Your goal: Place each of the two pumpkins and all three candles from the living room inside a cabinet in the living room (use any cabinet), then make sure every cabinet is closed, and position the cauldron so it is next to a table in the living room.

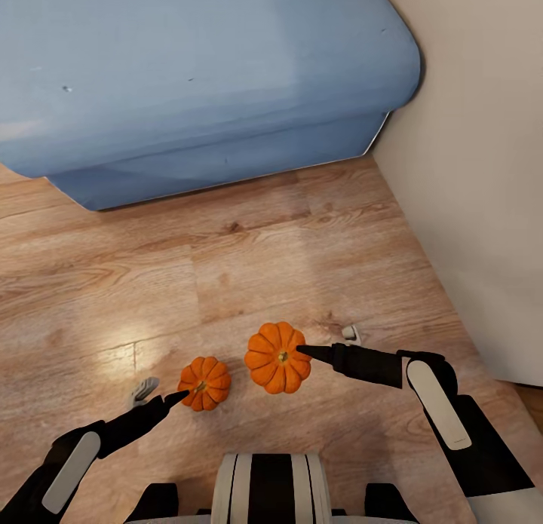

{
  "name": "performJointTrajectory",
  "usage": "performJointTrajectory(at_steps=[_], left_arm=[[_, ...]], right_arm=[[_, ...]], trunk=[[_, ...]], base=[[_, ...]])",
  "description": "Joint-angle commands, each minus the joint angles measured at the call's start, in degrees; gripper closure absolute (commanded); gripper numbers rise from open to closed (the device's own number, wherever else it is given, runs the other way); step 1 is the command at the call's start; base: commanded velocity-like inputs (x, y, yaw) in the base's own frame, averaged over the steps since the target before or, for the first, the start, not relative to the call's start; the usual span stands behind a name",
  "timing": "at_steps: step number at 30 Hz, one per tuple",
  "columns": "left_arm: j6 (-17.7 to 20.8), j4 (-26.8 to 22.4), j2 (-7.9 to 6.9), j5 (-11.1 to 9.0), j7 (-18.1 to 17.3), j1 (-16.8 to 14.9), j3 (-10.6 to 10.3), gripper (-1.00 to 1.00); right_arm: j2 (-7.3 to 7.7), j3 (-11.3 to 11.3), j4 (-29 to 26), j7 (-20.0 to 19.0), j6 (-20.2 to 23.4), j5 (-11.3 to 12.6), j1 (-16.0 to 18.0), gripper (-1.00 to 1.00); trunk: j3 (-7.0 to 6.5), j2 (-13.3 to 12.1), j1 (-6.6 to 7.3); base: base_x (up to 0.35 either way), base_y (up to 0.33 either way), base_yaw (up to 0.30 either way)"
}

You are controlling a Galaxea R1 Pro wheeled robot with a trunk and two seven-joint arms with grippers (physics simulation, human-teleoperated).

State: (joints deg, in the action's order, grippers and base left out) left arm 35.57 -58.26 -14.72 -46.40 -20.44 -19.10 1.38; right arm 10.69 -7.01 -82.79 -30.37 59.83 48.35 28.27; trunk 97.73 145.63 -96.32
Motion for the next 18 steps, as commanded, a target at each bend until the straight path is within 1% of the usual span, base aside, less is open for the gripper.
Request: performJointTrajectory(at_steps=[1,6,10,14,18], left_arm=[[0.5,0.0,-0.01,-0.3,0.0,0.0,0.1,-1.00],[0.5,0.0,0.03,-0.1,0.0,0.0,0.1,-1.00],[0.5,0.0,0.03,-0.1,0.0,0.0,0.1,-1.00],[0.5,0.0,0.09,0.0,0.0,0.0,0.1,-1.00],[0.5,0.0,0.05,0.0,0.0,0.0,0.1,-1.00]], right_arm=[[0.03,0.0,0.0,-0.5,0.1,-0.3,0.0,1.00],[0.01,0.0,0.0,-0.5,0.1,-0.3,0.0,1.00],[0.03,0.0,0.0,-0.5,0.1,-0.3,0.0,1.00],[0.03,0.0,0.0,-0.5,0.1,-0.3,0.0,1.00],[0.03,0.0,0.0,-0.5,0.1,-0.3,0.0,1.00]], trunk=[[0.03,0.0,0.01],[0.03,0.0,0.01],[0.03,0.0,0.01],[0.03,0.0,0.01],[0.03,0.0,0.01]], base=[[0.000,0.000,0.000],[0.000,-0.082,0.000],[0.010,-0.023,0.000],[0.150,-0.064,0.000],[0.029,-0.010,0.000]])
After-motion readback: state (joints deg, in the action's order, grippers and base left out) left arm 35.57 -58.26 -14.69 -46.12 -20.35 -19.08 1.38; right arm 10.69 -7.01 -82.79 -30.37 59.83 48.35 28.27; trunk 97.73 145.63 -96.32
